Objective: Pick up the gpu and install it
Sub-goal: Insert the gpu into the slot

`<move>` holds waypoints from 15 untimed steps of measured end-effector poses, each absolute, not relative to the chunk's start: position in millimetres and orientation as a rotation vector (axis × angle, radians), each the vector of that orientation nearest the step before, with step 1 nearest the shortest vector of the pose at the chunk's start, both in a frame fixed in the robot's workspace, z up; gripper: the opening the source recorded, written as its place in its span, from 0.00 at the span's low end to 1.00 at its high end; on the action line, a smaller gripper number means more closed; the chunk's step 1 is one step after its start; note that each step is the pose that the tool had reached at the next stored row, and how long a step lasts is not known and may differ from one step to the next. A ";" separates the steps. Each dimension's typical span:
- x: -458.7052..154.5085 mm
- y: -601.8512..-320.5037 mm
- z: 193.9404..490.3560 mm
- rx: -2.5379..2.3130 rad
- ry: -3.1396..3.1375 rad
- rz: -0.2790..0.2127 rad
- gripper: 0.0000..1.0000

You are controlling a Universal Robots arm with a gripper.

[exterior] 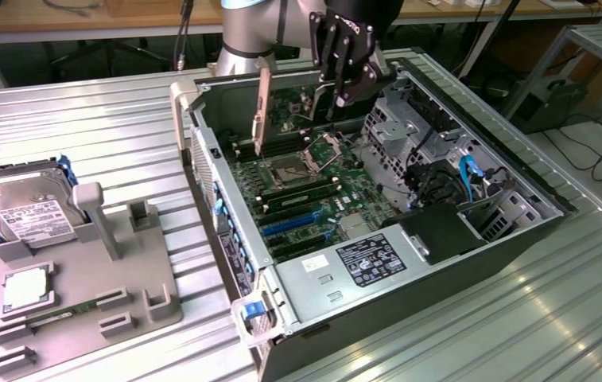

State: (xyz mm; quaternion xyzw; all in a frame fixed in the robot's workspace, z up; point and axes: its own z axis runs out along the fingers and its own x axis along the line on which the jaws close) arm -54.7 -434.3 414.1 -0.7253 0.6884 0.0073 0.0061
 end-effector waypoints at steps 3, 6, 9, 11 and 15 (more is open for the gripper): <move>-54.7 -434.3 413.3 -2.270 2.154 0.023 0.28; -54.8 -434.4 412.6 -2.270 2.154 0.023 0.28; -54.7 -434.5 411.8 -2.270 2.154 0.023 0.28; -54.7 -434.5 411.4 -2.270 2.154 0.023 0.28; -54.8 -434.6 410.4 -2.270 2.154 0.023 0.28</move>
